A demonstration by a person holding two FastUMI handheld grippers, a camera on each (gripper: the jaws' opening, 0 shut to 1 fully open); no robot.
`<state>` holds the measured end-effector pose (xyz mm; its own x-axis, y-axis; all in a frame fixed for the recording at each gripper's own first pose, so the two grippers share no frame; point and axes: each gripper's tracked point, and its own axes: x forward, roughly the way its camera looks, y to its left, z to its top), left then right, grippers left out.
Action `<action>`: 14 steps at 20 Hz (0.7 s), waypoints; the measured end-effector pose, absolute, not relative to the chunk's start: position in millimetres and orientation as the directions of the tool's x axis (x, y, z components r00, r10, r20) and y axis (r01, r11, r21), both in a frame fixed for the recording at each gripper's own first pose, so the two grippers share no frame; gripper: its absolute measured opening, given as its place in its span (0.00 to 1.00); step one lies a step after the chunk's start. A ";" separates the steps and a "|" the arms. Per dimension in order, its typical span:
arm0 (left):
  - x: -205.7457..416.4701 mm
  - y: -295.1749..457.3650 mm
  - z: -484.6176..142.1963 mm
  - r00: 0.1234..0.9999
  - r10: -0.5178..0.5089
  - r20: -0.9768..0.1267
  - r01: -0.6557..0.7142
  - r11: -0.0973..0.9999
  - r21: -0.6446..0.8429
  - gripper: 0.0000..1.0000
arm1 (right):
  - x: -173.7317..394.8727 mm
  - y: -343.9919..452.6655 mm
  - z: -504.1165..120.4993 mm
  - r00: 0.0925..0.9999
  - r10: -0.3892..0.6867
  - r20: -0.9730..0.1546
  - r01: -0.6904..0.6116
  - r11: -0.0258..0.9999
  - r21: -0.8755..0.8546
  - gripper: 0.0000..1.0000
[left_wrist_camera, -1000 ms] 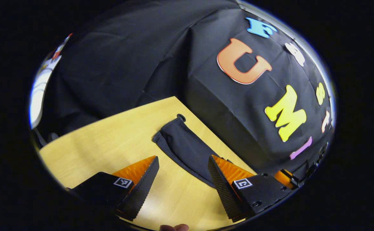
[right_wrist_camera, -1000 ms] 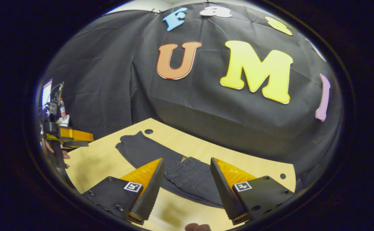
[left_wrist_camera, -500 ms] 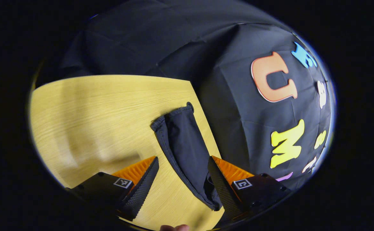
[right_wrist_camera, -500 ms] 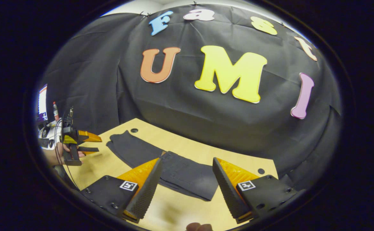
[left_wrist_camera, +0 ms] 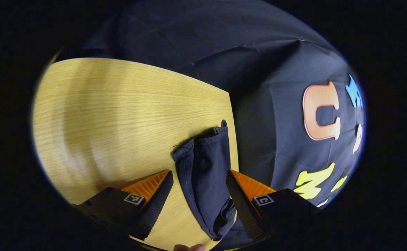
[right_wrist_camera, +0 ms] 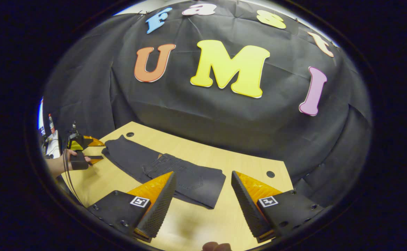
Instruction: Grasp the waist and the cuffs of the jeans and fold them to make the two legs overlap; first hold the waist and fold one-third of the jeans toward the cuffs, then hold the cuffs and fold the remaining one-third in the same direction to finish folding.
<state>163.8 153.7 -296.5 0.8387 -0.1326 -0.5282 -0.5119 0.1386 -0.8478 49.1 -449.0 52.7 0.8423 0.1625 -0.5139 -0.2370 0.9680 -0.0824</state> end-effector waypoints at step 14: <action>203.9 150.6 -318.3 0.831 -0.113 -0.544 -0.530 0.136 -0.837 0.65 | 47.3 -485.5 33.2 0.818 0.076 -0.570 -0.134 0.989 -0.061 0.97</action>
